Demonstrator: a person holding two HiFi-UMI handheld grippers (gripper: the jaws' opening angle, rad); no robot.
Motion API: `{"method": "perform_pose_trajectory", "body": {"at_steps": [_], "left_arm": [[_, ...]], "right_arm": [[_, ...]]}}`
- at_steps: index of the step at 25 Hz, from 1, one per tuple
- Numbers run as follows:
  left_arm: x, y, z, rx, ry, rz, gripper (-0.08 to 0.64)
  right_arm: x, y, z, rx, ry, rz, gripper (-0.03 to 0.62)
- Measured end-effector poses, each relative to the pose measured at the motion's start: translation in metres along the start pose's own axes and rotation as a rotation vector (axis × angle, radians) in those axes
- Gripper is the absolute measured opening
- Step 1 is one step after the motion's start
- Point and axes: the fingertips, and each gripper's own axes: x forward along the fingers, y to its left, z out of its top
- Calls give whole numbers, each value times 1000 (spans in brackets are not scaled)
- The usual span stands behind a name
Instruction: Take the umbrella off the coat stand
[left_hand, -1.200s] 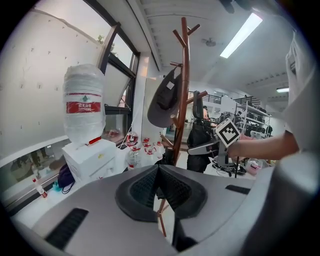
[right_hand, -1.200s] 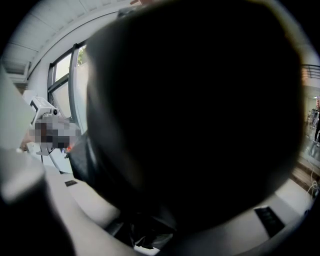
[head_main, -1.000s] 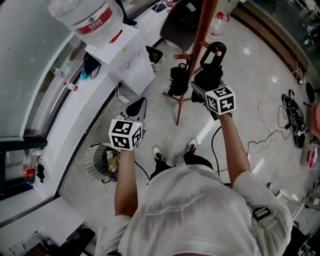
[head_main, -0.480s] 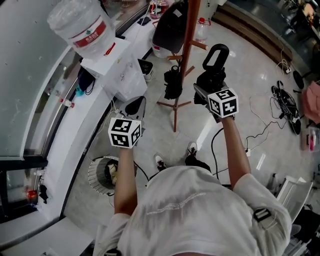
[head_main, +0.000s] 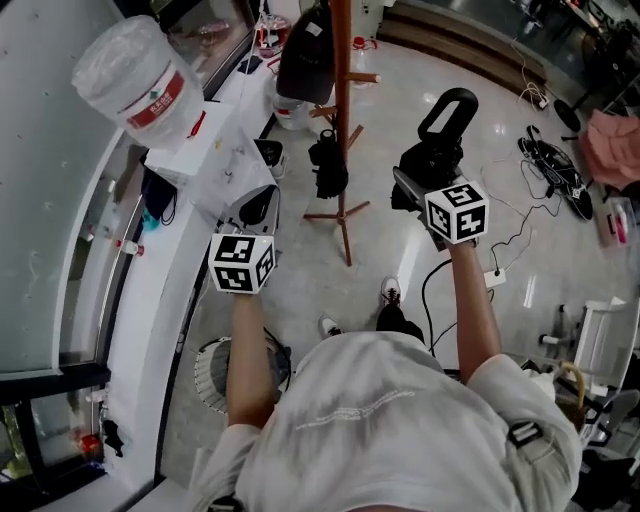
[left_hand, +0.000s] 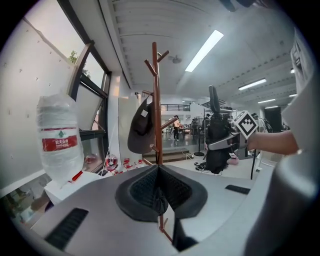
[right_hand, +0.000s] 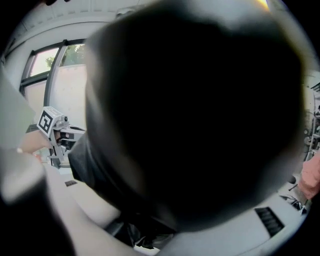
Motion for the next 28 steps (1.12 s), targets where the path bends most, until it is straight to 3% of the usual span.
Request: {"method": "perform_pose_trajectory", "body": {"at_steps": [12, 21, 28], "left_arm": [[10, -56, 33, 58, -94, -138, 14], [8, -95, 51, 57, -132, -216, 14], [2, -101, 58, 68, -142, -224, 14]], "right_arm": [[-122, -3, -12, 21, -22, -192, 288], [-170, 3, -21, 48, -30, -239, 290], [-176, 7, -15, 44, -56, -243, 288]]}}
